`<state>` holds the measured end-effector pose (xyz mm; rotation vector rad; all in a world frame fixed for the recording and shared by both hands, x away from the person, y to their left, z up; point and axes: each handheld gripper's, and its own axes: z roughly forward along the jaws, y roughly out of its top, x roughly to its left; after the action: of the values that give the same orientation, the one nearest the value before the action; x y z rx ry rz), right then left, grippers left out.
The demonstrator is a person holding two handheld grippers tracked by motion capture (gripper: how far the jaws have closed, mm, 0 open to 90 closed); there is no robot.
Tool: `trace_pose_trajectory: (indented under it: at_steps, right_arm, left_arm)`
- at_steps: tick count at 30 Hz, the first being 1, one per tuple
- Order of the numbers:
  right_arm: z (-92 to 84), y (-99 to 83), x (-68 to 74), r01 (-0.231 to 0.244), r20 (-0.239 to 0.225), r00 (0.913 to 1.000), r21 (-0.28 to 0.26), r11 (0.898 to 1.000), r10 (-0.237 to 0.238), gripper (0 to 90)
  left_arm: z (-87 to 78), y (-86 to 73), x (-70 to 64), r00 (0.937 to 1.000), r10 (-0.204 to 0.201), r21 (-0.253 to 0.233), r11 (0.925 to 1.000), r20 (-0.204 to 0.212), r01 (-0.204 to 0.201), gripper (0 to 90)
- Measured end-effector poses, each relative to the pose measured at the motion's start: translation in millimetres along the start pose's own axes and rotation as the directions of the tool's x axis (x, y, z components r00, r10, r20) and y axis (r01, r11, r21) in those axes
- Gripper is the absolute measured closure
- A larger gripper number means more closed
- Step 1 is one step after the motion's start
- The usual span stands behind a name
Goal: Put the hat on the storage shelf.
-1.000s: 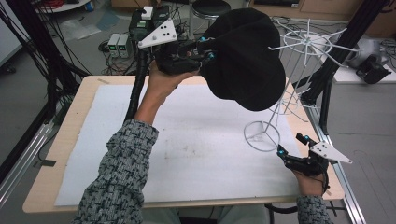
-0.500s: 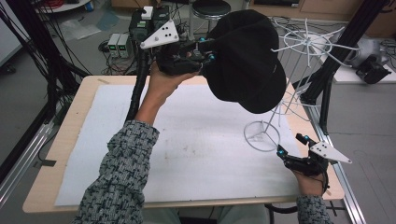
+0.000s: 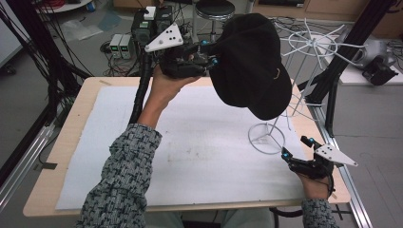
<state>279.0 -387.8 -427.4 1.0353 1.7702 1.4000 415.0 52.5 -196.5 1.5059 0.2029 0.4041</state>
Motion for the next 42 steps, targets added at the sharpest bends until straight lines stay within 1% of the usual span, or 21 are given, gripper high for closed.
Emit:
trace_pose_trajectory:
  at_steps: [7,10,15,20,22,23,26,33,34,42]
  right_arm:
    - [-0.3,0.0,-0.4,-0.001,0.001,1.0,-0.004,1.0,0.001,10.0]
    - [-0.2,0.0,-0.2,0.001,0.0,1.0,-0.001,1.0,-0.001,10.0]
    - [0.0,0.0,0.1,-0.001,0.001,1.0,-0.002,1.0,0.001,10.0]
    - [-0.1,0.1,0.0,0.001,0.001,1.0,-0.002,1.0,-0.001,10.0]
    - [-0.1,0.0,-0.1,0.002,0.001,1.0,-0.001,1.0,-0.002,10.0]
    - [0.1,-0.2,0.1,-0.005,0.0,1.0,-0.002,1.0,0.005,10.0]
    - [-0.1,-0.1,-0.5,0.0,0.001,1.0,0.0,1.0,0.0,10.0]
    - [-0.5,-0.1,-0.5,-0.005,0.002,1.0,0.0,1.0,0.005,10.0]
    - [-0.3,-0.2,-0.5,0.0,0.002,1.0,-0.001,1.0,0.0,10.0]
    - [0.0,-0.1,-0.3,-0.002,0.0,1.0,-0.001,1.0,0.002,10.0]
  left_arm:
    - [-0.9,-5.4,0.3,1.0,0.002,0.015,0.9999,-0.005,-0.002,51.8]
    - [-1.1,-7.2,0.2,1.0,-0.004,0.014,0.9999,-0.008,0.004,51.4]
    - [-1.9,-10.1,1.4,0.9998,-0.005,0.025,0.9997,-0.02,0.005,50.8]
    - [-3.4,-13.2,2.7,0.9997,-0.009,0.024,0.9997,-0.023,0.009,50.1]
    - [-3.8,-13.6,2.7,0.9996,-0.011,0.024,0.9996,-0.027,0.011,49.7]
    - [-4.2,-13.9,2.8,0.9996,-0.008,0.025,0.9997,-0.027,0.009,49.5]
    - [-4.8,-14.6,2.9,0.9996,-0.009,0.024,0.9997,-0.027,0.01,49.4]
    - [-6.1,-14.9,3.1,0.9994,-0.008,0.027,0.9996,-0.034,0.009,47.3]
    - [-6.6,-14.8,3.3,0.9994,-0.007,0.026,0.9996,-0.033,0.008,47.1]
    - [-9.2,-15.5,4.2,0.9993,-0.005,0.028,0.9996,-0.038,0.006,46.4]
